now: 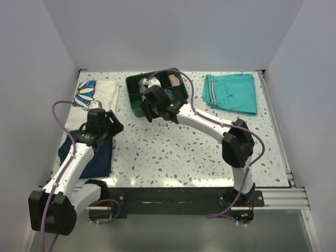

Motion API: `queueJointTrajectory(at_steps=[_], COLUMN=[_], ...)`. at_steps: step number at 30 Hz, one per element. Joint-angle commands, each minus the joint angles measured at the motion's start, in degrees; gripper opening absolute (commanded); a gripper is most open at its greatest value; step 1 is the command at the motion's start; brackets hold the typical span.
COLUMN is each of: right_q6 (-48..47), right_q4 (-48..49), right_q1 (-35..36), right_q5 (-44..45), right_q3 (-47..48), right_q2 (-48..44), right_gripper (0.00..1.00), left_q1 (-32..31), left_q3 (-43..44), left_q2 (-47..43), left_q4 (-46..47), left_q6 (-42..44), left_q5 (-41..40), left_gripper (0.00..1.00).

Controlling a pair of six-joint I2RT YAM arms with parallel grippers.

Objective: Roll the underwear
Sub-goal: Pick up the underwear from the center of the board, then place the underwear in the storage box.

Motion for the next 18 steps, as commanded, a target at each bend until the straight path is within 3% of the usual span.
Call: queueJointTrajectory(at_steps=[1,4,8,18], right_q6=[-4.9,-7.1,-9.1,-14.0], right_q4=[-8.6,-14.4,-18.9,-15.3], right_q1=[-0.2,-0.3,-0.4,-1.9], right_q5=[3.8,6.8,8.2,11.6], right_q3=[16.0,33.0,46.2,47.6], right_q2=[8.6,17.4,25.0,28.2], right_gripper=[0.0,0.0,0.0,0.0], left_q1=[7.3,9.9,11.2,12.4], left_q3=[0.5,-0.2,-0.4,-0.9], left_q2=[1.5,2.6,3.5,5.4], left_q4=[0.6,1.2,1.4,2.2], left_q6=[5.2,6.4,7.9,9.6], left_q5=[11.8,15.9,18.2,20.7], left_gripper=[0.68,0.68,0.68,0.68])
